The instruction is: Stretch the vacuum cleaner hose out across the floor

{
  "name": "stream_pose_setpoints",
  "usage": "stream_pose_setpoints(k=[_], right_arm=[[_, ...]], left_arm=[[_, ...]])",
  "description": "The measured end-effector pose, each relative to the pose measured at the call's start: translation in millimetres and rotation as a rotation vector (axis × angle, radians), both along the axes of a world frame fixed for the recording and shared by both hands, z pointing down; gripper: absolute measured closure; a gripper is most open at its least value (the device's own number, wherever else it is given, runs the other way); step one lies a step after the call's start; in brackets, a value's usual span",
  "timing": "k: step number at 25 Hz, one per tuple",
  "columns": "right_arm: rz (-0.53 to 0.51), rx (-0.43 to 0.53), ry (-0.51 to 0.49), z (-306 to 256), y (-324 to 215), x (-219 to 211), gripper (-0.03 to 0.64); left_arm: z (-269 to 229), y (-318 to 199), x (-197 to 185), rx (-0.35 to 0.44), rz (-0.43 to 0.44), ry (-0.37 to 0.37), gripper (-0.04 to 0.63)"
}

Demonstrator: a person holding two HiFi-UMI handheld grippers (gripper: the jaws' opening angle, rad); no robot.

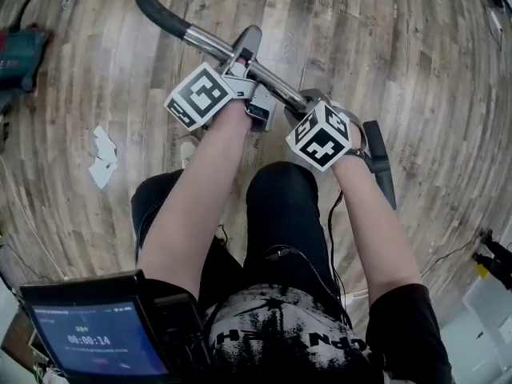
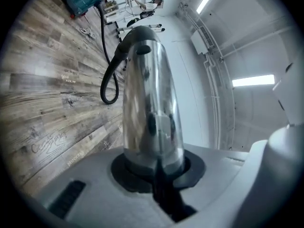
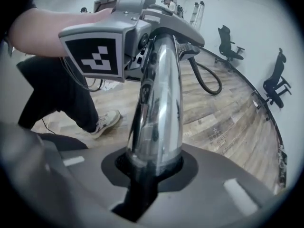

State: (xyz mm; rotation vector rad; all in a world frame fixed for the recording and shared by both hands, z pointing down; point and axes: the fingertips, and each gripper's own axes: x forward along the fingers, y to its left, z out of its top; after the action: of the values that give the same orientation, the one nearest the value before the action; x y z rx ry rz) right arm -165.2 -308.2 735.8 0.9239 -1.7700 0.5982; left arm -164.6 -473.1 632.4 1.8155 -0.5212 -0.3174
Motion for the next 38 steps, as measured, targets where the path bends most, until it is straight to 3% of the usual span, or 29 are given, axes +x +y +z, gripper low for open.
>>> stream_pose_setpoints(k=[7, 9, 13, 18, 21, 25, 27, 33, 38], right_arm=[[0.014, -0.030, -0.110, -199, 18, -51, 0.532], [0.024, -0.034, -0.143, -252, 36, -60, 0.531], [-0.006, 0.015, -0.203, -335, 51, -46, 0.532], [-0.059, -0.024, -0.321, -415, 92, -36, 0.532], [-0.101, -0.021, -0.319, -444, 123, -29, 0.531], [-0.121, 0.148, -0.107, -466, 142, -5, 0.499], [-0.096, 0.209, -0.030, -474, 135, 6, 0.515], [-0.054, 0.206, -0.049, -469, 130, 14, 0.531], [-0.012, 0.189, -0.061, -463, 115, 12, 0.531]], left_arm=[[-195, 13, -37, -0.032, 0.008, -0.038, 0.552], [-251, 32, -41, -0.028, 0.020, -0.019, 0.551], [-353, 56, -24, 0.062, 0.060, 0.059, 0.545], [-441, 93, -10, 0.137, 0.044, 0.103, 0.548], [-469, 125, -8, 0.122, 0.020, 0.087, 0.554], [-490, 160, -5, 0.134, -0.013, 0.030, 0.557], [-501, 159, -2, 0.149, -0.033, 0.022, 0.557], [-495, 154, 9, 0.153, -0.016, -0.019, 0.552], [-491, 135, 15, 0.230, 0.028, -0.024, 0.517]])
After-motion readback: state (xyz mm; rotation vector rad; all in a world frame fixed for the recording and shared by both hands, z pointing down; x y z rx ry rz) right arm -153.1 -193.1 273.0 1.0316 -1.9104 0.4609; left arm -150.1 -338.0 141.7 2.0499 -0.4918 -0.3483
